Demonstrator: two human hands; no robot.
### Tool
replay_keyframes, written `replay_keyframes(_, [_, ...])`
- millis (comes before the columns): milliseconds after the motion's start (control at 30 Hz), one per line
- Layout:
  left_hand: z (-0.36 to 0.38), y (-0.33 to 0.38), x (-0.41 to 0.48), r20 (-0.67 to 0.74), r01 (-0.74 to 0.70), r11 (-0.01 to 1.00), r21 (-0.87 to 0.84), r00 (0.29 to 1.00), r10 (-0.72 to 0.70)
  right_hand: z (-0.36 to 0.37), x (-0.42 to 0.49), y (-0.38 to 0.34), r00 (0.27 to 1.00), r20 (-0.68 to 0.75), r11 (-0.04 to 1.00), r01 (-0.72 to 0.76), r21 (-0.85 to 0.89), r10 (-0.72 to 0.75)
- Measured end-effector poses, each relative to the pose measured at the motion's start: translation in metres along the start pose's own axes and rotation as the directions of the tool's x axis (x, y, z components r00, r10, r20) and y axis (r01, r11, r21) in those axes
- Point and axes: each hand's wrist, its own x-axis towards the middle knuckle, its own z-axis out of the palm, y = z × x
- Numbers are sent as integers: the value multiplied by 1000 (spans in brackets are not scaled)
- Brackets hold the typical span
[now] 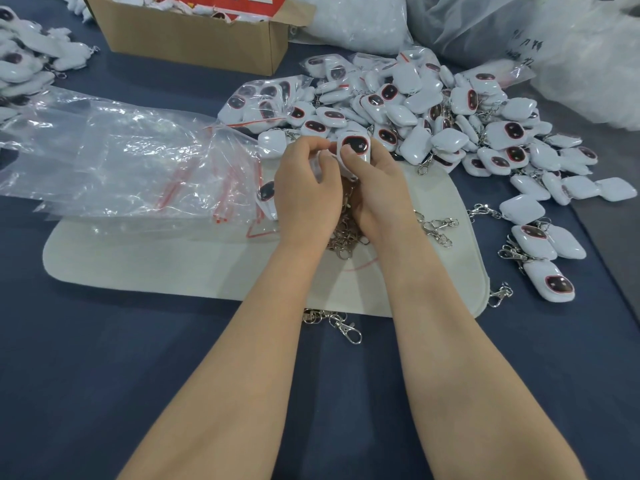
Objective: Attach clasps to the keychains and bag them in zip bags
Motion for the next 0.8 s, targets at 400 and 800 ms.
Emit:
replay_keyframes(400, [0, 0, 0, -10, -3, 1000, 15, 1000, 3, 2, -2, -2, 1000, -14, 999, 5, -35, -5])
replay_keyframes(800, [0, 0, 0, -10, -11, 1000, 3, 1000, 11, 2, -4, -1, 998, 14, 993, 61, -103, -60])
